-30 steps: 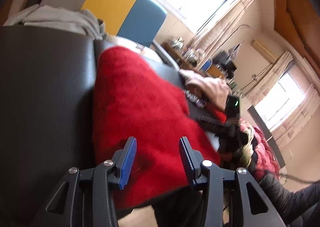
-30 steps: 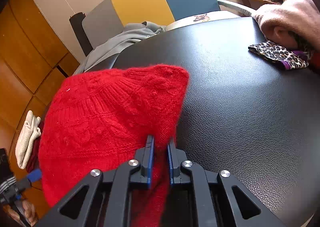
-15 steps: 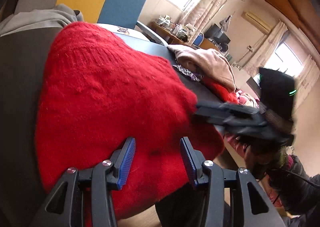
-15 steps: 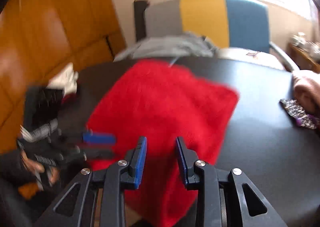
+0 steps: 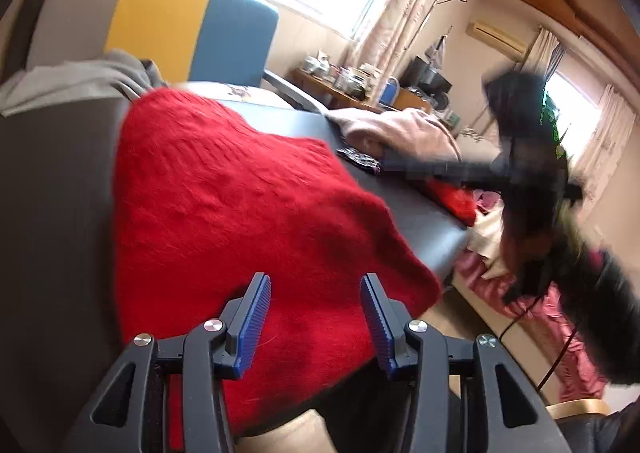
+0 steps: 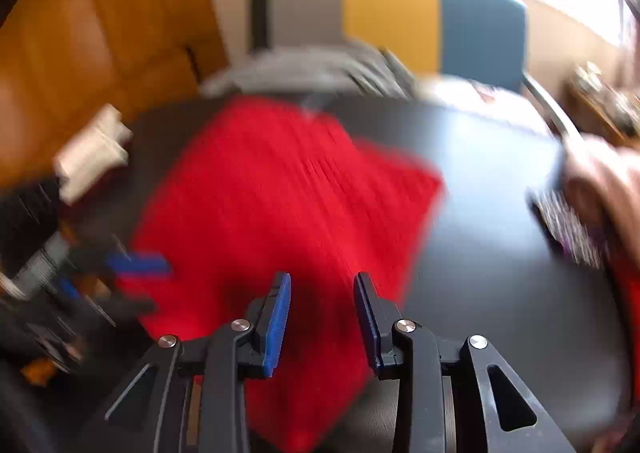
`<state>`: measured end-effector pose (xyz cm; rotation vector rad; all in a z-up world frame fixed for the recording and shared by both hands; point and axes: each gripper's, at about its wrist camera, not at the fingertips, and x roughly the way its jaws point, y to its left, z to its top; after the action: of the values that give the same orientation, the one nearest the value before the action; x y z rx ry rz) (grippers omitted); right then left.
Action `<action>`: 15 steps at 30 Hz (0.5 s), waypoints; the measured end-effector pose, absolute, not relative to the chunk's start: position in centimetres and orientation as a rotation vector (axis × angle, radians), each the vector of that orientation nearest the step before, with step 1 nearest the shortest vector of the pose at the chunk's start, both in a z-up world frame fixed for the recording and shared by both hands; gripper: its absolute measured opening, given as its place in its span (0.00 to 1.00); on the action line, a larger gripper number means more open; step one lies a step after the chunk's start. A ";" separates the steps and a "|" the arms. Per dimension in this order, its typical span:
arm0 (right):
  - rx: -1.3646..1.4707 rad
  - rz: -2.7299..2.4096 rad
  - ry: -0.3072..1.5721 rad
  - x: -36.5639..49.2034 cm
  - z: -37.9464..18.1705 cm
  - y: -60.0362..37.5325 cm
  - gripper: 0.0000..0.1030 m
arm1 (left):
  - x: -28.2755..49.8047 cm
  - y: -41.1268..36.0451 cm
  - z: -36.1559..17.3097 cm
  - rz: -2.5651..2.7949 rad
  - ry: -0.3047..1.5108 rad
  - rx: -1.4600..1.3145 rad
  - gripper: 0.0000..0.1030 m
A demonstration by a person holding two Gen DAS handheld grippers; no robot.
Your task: Fold clothes
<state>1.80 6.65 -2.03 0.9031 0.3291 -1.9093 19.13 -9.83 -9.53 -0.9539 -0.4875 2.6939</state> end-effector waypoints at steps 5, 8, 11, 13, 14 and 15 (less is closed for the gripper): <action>0.810 -1.687 0.359 2.4 0.6 -3.7 0.34 | 18.2 -10.1 -9.9 2.708 -0.474 -0.958 0.46; 0.879 -1.625 0.392 1.8 -1.8 -10.2 0.34 | 17.2 -9.1 -10.5 2.681 -0.424 -0.980 0.46; 0.954 -1.716 0.386 -0.3 -6.2 -12.8 0.30 | 16.3 -8.1 -12.1 2.632 -0.407 -1.045 0.46; 0.883 -1.808 0.316 -0.9 -7.9 -10.3 0.27 | 16.5 -7.6 -12.8 2.635 -0.384 -1.050 0.46; 0.836 -1.856 0.273 -0.9 -8.5 -8.5 0.27 | 16.5 -7.4 -13.2 2.633 -0.380 -1.052 0.46; 0.798 -1.904 0.215 -1.2 -9.2 -6.3 0.27 | 16.4 -7.5 -13.2 2.611 -0.410 -1.057 0.46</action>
<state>-1.18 -6.32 -9.21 0.7985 0.2152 -1.9041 16.38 -7.51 -13.21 -1.0568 -0.4099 2.6114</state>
